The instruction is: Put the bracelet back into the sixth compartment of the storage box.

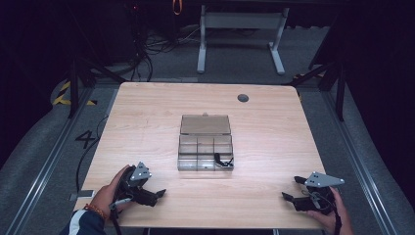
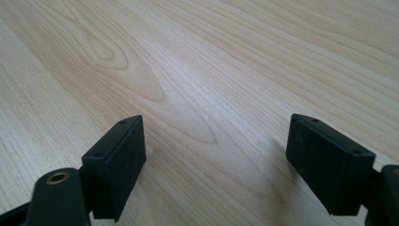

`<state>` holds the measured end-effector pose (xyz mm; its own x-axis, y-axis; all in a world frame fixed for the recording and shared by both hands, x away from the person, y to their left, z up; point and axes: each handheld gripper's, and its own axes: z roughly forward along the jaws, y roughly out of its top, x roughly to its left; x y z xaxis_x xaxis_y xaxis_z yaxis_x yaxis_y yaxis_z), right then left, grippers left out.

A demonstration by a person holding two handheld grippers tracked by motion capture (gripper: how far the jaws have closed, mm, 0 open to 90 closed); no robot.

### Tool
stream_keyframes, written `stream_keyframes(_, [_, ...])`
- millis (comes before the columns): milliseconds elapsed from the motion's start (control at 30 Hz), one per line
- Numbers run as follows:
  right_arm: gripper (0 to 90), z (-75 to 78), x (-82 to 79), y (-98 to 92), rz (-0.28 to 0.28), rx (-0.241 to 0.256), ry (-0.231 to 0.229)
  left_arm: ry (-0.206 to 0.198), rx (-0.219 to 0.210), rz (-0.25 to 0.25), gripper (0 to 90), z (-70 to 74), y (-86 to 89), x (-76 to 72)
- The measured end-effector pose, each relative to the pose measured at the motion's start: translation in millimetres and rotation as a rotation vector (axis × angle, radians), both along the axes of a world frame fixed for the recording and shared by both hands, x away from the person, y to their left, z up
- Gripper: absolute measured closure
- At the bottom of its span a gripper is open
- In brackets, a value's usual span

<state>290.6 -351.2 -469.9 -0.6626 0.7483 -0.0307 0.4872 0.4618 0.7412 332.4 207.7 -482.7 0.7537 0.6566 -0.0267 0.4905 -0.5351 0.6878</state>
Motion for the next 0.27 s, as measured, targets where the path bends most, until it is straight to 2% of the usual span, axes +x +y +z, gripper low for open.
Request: stream_keyframes(267, [20.4, 0.0, -0.1, 0.0, -0.003, 0.0, 0.001, 0.0, 0.001, -0.001, 0.0, 0.1, 0.1, 0.0])
